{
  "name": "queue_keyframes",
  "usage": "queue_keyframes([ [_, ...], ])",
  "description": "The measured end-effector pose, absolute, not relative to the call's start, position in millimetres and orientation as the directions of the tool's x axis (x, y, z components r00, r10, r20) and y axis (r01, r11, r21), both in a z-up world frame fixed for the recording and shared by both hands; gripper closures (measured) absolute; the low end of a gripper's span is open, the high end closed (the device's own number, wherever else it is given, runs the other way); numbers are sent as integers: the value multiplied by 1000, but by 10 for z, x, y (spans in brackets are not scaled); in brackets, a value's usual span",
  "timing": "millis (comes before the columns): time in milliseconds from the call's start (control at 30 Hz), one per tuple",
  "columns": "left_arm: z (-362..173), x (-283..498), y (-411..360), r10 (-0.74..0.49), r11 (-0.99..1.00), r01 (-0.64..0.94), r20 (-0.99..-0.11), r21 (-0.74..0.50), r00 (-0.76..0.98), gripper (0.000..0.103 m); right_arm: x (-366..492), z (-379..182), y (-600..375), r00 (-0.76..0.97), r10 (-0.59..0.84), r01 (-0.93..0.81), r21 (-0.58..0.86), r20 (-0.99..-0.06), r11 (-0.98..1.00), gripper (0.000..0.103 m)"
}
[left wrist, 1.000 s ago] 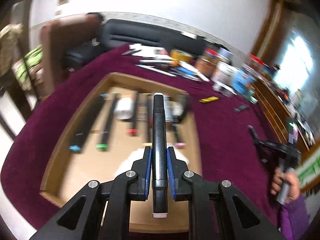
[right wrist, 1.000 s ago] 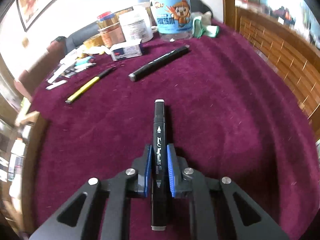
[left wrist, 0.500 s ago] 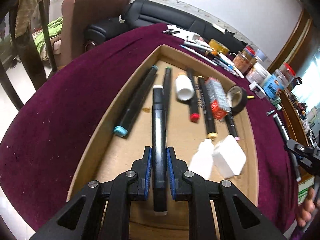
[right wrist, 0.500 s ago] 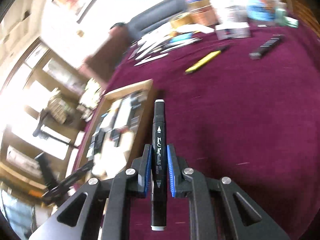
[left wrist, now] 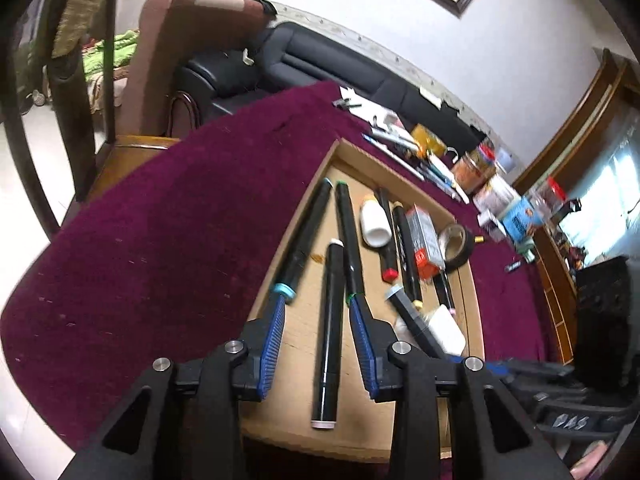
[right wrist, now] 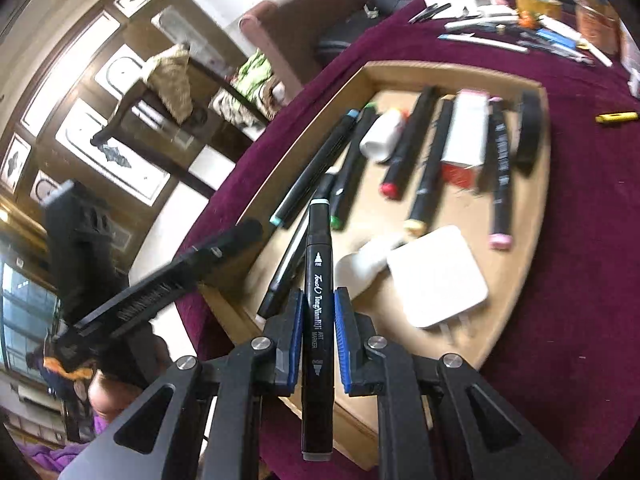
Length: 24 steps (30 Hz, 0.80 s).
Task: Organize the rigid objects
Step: 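Carry both black markers over the tray and open both tools to drop them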
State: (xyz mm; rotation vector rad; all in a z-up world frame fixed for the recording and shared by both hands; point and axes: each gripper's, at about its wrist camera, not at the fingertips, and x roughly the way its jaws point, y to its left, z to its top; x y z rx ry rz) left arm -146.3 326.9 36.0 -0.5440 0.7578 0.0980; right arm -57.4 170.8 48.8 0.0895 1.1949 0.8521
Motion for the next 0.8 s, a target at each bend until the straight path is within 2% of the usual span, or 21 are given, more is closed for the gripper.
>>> queue_keyframes([
  [200,398,-1542,3339,-97,846,-284,-655,-450,749,61,-611,340,2007,55,604,-559,477,-795,678,88],
  [267,398,-1548,3338,-91,849,-285,-655,-444,750,60,-617,328,2045,91,577,-576,429,-812,696,88],
  [433,419,-1574,3352,-76,856,-286,-652,-430,754,60,-653,361,2079,255,430,-602,205,-866,772,87],
  [533,437,-1590,3340,-67,855,-291,-649,-428,758,43,-660,367,2078,274,419,-602,185,-866,776,85],
  [600,463,-1596,3332,-59,856,-293,-644,-426,763,36,-713,437,2109,305,418,-618,156,-856,770,63],
  [667,489,-1602,3321,-45,860,-298,-643,-414,765,30,-818,533,2080,352,422,-635,118,-835,763,51],
  [733,515,-1598,3290,-29,865,-304,-646,-399,763,27,-885,618,2082,401,421,-647,73,-814,759,45],
  [800,531,-1596,3265,-19,868,-310,-648,-389,761,25,-957,712,2044,454,410,-648,23,-791,762,33],
])
